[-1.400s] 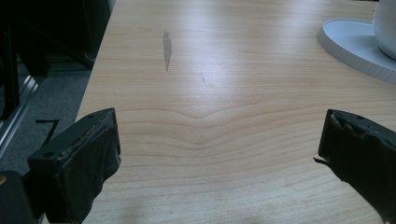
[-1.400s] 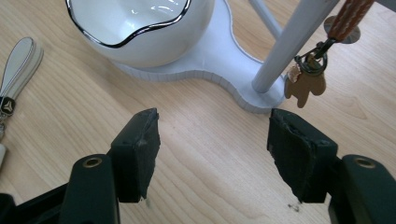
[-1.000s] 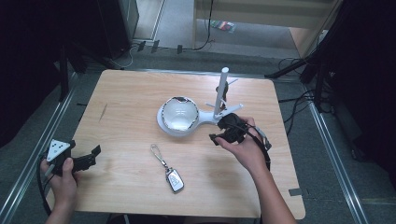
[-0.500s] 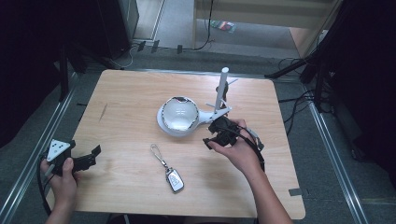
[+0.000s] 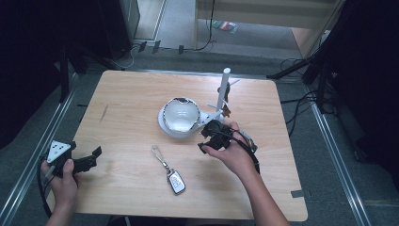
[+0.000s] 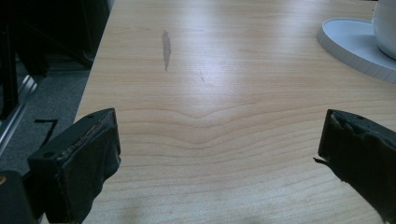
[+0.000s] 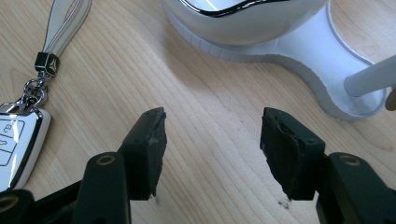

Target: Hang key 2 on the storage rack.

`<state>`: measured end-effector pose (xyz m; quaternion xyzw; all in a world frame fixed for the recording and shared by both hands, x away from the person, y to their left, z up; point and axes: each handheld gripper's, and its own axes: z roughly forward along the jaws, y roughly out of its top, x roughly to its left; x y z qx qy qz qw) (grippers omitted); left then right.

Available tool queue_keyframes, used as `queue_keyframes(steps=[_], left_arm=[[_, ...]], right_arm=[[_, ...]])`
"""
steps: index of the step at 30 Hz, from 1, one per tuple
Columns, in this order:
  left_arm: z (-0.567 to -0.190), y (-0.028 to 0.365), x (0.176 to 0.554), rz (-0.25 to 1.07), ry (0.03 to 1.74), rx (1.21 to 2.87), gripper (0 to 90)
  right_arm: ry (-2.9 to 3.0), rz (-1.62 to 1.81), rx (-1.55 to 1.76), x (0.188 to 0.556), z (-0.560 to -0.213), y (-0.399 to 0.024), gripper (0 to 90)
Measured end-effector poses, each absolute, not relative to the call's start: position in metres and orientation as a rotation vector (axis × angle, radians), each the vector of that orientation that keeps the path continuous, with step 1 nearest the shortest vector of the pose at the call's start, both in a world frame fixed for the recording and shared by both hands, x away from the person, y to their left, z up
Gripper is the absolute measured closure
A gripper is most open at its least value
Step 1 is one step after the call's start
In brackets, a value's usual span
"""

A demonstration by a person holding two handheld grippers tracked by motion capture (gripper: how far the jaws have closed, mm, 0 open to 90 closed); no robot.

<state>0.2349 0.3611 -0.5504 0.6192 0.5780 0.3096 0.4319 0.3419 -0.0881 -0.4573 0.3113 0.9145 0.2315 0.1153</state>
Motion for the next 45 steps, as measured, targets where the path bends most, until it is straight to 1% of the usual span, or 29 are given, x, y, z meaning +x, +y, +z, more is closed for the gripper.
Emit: queue_keyframes(steps=[8,38,45], left_arm=[[-0.550,0.361,0.235,0.770,1.442,1.546,0.0],[-0.550,0.361,0.235,0.767,1.443,1.547,0.0],[-0.550,0.361,0.235,0.766,1.444,1.545,0.0]], right_arm=[[2.710,0.663,0.885,0.340,-0.460,-0.077,42.9],[2.786,0.603,0.749,0.330,-0.473,-0.030,42.9],[2.805,0.614,0.761,0.326,-0.477,-0.018,43.5]])
